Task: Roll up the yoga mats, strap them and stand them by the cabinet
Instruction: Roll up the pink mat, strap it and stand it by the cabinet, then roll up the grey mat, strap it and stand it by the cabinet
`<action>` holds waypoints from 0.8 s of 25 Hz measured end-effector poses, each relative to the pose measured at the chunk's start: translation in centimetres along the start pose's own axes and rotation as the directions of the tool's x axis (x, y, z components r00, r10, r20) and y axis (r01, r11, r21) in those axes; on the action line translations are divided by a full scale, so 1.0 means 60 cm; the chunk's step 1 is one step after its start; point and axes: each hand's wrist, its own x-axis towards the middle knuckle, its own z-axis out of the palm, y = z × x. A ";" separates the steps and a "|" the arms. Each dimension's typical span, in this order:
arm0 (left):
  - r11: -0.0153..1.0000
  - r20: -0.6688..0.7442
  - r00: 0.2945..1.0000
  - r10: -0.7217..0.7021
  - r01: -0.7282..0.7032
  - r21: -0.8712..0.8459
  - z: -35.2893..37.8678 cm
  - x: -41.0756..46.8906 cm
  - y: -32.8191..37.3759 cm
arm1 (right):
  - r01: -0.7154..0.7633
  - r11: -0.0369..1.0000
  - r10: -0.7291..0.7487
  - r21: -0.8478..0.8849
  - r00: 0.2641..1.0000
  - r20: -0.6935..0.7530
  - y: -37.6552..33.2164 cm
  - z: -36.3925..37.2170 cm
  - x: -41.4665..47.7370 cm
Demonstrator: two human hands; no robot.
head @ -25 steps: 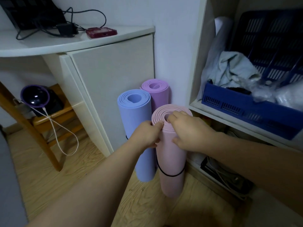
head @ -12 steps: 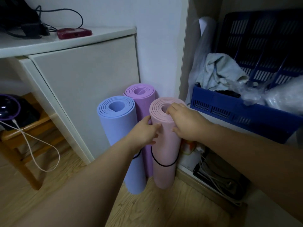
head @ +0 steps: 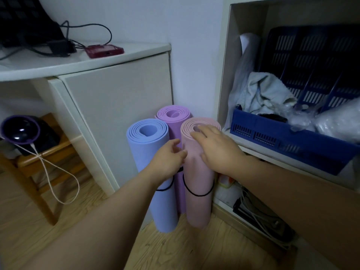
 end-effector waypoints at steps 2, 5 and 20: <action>0.999 -0.052 0.998 0.047 -0.046 0.019 -0.019 -0.023 0.006 | 0.030 1.000 -0.030 -0.001 1.000 -0.001 -0.024 -0.022 -0.005; 0.995 -0.116 0.990 0.077 -0.069 0.074 -0.060 -0.084 0.008 | 0.063 0.997 -0.066 0.033 0.993 0.101 -0.084 -0.059 -0.019; 0.921 -0.563 0.802 -0.200 0.350 0.173 -0.365 -0.631 -0.256 | 0.296 0.758 -0.510 0.581 0.825 0.245 -0.673 -0.040 -0.211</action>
